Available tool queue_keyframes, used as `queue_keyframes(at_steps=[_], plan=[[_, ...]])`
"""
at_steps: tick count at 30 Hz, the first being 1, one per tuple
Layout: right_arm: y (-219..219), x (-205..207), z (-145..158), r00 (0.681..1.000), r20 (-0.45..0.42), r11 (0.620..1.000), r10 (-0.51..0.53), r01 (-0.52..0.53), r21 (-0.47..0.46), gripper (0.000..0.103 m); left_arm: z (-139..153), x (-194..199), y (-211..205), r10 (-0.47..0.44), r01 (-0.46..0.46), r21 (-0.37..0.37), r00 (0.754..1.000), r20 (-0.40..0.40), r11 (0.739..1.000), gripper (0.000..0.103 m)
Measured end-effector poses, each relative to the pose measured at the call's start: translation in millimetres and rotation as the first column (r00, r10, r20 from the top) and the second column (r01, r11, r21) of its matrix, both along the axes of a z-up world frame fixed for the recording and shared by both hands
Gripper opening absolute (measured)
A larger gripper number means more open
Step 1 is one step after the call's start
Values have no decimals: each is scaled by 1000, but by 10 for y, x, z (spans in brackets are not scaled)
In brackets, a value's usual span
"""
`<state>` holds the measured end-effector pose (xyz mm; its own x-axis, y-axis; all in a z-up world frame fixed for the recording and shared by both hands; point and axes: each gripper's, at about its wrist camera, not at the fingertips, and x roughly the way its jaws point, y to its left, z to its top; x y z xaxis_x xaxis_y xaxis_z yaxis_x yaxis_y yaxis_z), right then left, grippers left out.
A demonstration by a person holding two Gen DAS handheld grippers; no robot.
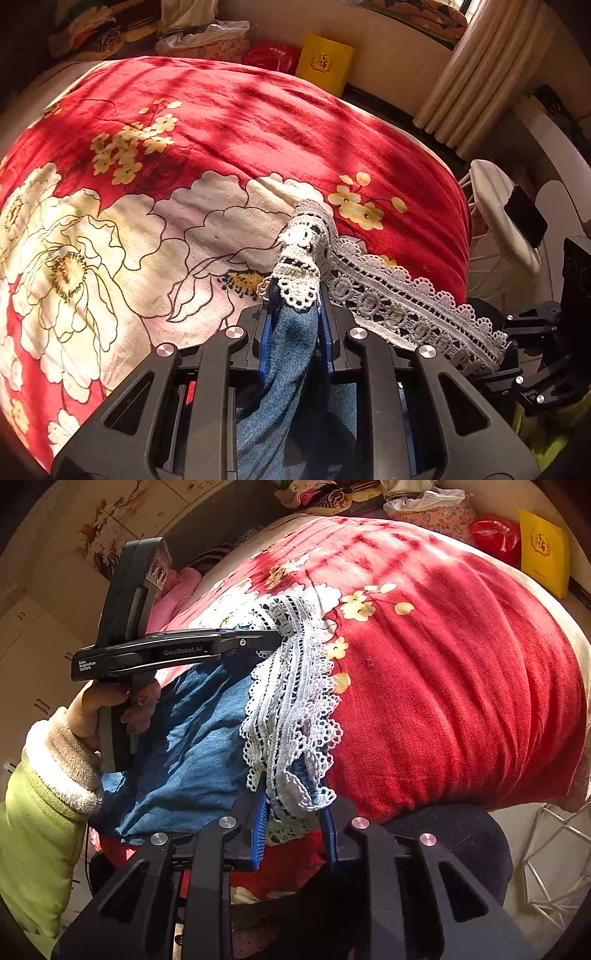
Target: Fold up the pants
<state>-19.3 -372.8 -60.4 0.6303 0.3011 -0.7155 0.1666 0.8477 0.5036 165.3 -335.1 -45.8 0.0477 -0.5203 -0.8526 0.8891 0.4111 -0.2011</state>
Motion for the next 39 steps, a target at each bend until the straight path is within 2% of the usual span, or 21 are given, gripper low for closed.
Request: queue_keyframes(at_steps=[9, 15, 20, 25, 32, 34, 36, 39], plan=[[311, -59, 597, 985, 161, 997, 62, -54, -54, 20, 513, 65, 443, 33, -32, -173, 999, 4, 984, 13], [797, 61, 950, 956, 230, 980, 184, -161, -118, 20, 785, 126, 1005, 81, -73, -276, 997, 17, 959, 13], [1391, 247, 1062, 921, 230, 944, 316, -282, -169, 19, 853, 124, 1558, 128, -114, -318, 991, 24, 941, 13], [2017, 442, 947, 879, 174, 890, 445, -411, -199, 19, 704, 131, 2173, 203, -192, -336, 979, -5, 922, 13], [2769, 637, 441, 813, 23, 795, 582, -563, -225, 19, 377, 68, 2783, 296, -297, -288, 954, -47, 911, 13], [2906, 654, 292, 792, -12, 773, 611, -599, -209, 19, 309, 53, 2883, 341, -339, -249, 939, -38, 907, 23], [3027, 664, 174, 773, -41, 751, 633, -626, -211, 19, 262, 45, 2991, 381, -380, -237, 924, -43, 894, 44], [3161, 604, 98, 748, -57, 722, 661, -655, -223, 19, 248, 32, 3168, 412, -415, -268, 908, -71, 869, 52]])
